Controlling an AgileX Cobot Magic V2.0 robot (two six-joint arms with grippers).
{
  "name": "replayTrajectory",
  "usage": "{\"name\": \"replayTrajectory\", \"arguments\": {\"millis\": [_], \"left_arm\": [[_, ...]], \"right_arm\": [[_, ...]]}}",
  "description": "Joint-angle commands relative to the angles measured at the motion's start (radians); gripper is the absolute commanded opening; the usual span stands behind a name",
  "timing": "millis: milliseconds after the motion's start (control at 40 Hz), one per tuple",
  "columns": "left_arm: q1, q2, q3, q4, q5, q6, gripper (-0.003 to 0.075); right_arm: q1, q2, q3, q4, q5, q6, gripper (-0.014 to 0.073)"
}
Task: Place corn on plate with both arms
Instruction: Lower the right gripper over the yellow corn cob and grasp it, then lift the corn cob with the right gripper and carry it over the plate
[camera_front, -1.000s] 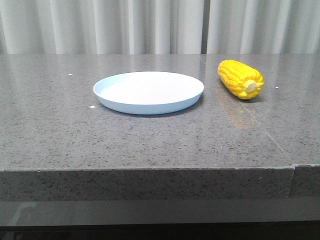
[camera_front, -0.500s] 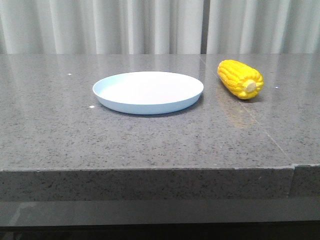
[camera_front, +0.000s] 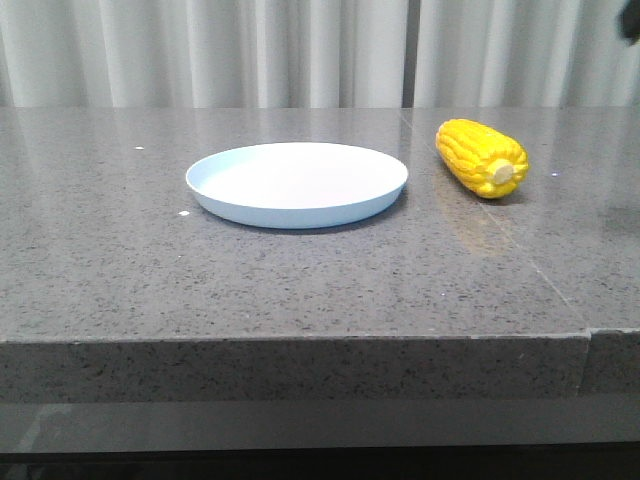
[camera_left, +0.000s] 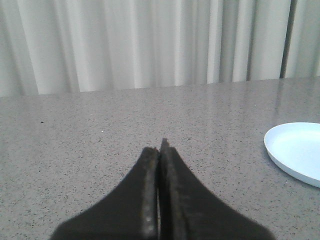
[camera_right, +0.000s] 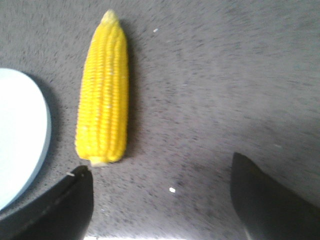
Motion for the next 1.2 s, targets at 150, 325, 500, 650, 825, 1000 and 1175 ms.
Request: {"name": "replayTrajectory", "arguments": {"millis": [150, 325, 500, 650, 825, 1000, 1175], "left_arm": [[0.003, 0.009, -0.024, 0.007, -0.088, -0.001, -0.0020], [0.003, 0.009, -0.024, 0.007, -0.088, -0.001, -0.0020], [0.003, 0.009, -0.024, 0.007, -0.088, -0.001, -0.0020], [0.003, 0.009, -0.024, 0.007, -0.088, -0.001, -0.0020], [0.003, 0.009, -0.024, 0.007, -0.088, -0.001, -0.0020], [0.003, 0.009, -0.024, 0.007, -0.088, -0.001, -0.0020], [0.003, 0.009, -0.024, 0.007, -0.088, -0.001, -0.0020]], "right_arm": [[0.100, 0.255, -0.281, 0.041, 0.044, -0.009, 0.0591], [0.109, 0.408, -0.413, 0.059, 0.062, -0.009, 0.0591], [0.109, 0.504, -0.480, 0.081, 0.069, -0.009, 0.0591], [0.109, 0.543, -0.491, 0.084, 0.096, -0.009, 0.0585], [0.109, 0.538, -0.491, 0.084, 0.111, -0.009, 0.0382], [0.109, 0.508, -0.492, 0.084, 0.114, -0.009, 0.0188], [0.113, 0.432, -0.492, 0.106, 0.128, -0.009, 0.0188]]}}
